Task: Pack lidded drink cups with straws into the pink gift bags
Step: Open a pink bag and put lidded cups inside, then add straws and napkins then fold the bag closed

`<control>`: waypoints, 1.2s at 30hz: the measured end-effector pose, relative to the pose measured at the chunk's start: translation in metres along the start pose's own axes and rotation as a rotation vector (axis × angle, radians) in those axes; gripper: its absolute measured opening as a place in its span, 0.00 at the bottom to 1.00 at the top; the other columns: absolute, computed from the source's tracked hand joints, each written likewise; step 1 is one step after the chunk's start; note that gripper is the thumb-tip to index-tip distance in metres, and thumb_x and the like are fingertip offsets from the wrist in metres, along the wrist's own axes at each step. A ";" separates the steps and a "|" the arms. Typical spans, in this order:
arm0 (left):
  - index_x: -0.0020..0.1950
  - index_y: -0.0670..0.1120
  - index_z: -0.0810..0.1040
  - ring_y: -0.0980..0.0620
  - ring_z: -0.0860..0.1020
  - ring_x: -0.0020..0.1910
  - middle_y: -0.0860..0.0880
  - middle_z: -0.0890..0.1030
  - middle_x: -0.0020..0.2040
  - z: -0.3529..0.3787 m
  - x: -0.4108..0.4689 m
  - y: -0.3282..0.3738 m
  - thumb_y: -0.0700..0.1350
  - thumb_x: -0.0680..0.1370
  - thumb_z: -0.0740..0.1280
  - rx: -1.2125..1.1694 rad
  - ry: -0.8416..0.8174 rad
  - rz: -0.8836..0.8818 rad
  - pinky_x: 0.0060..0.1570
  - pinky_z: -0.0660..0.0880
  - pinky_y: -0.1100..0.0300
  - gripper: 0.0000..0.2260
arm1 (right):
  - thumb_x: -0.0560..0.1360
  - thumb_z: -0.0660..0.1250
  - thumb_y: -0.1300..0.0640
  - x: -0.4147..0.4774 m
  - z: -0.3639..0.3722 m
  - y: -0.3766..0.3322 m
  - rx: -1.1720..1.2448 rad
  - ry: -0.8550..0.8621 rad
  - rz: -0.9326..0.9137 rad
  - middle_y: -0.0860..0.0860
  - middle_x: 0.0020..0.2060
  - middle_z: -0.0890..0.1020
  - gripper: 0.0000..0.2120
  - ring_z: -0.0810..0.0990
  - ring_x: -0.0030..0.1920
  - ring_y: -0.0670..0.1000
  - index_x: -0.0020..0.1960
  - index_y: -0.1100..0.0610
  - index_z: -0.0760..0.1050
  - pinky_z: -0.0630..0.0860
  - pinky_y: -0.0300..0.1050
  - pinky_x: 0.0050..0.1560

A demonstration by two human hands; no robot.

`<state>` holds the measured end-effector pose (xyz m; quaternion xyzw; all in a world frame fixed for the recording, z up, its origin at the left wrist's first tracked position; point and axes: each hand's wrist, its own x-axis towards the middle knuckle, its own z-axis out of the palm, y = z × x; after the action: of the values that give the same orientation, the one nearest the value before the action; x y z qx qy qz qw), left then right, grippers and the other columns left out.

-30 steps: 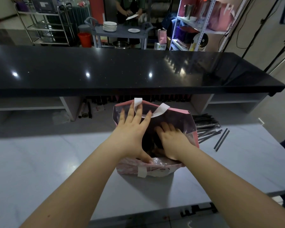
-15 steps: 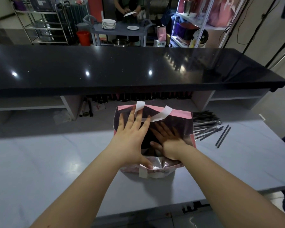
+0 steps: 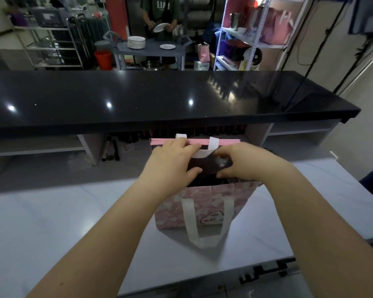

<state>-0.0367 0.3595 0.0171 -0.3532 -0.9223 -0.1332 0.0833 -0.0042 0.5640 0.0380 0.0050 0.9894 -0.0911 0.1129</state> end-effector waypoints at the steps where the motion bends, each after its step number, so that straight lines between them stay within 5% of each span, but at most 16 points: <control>1: 0.73 0.53 0.67 0.48 0.68 0.65 0.50 0.71 0.67 -0.004 0.005 0.003 0.57 0.77 0.66 -0.030 0.026 0.009 0.60 0.73 0.50 0.25 | 0.69 0.74 0.44 -0.007 -0.007 0.002 0.021 0.052 0.015 0.41 0.51 0.79 0.22 0.77 0.50 0.46 0.62 0.40 0.74 0.79 0.50 0.51; 15: 0.64 0.51 0.75 0.44 0.71 0.59 0.48 0.76 0.58 0.025 0.086 0.135 0.54 0.79 0.61 -0.065 -0.013 0.261 0.57 0.67 0.47 0.15 | 0.74 0.69 0.58 -0.098 -0.011 0.093 0.062 0.611 0.411 0.48 0.54 0.81 0.12 0.77 0.53 0.53 0.56 0.50 0.78 0.76 0.48 0.51; 24: 0.67 0.54 0.73 0.44 0.70 0.65 0.49 0.75 0.64 0.113 0.098 0.207 0.54 0.78 0.64 -0.253 -0.304 0.220 0.62 0.68 0.47 0.18 | 0.75 0.70 0.56 -0.128 0.055 0.177 0.270 0.515 0.546 0.45 0.57 0.80 0.13 0.76 0.58 0.48 0.59 0.49 0.78 0.74 0.46 0.56; 36: 0.70 0.53 0.71 0.44 0.67 0.68 0.48 0.72 0.68 0.256 0.152 0.220 0.49 0.77 0.63 -0.196 -0.414 -0.253 0.64 0.65 0.49 0.20 | 0.75 0.67 0.59 -0.044 0.127 0.312 0.308 0.185 0.282 0.47 0.61 0.78 0.16 0.70 0.64 0.51 0.62 0.48 0.76 0.70 0.48 0.60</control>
<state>-0.0159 0.6903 -0.1475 -0.2611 -0.9392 -0.1563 -0.1593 0.0768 0.8479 -0.1293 0.1688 0.9595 -0.2235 0.0312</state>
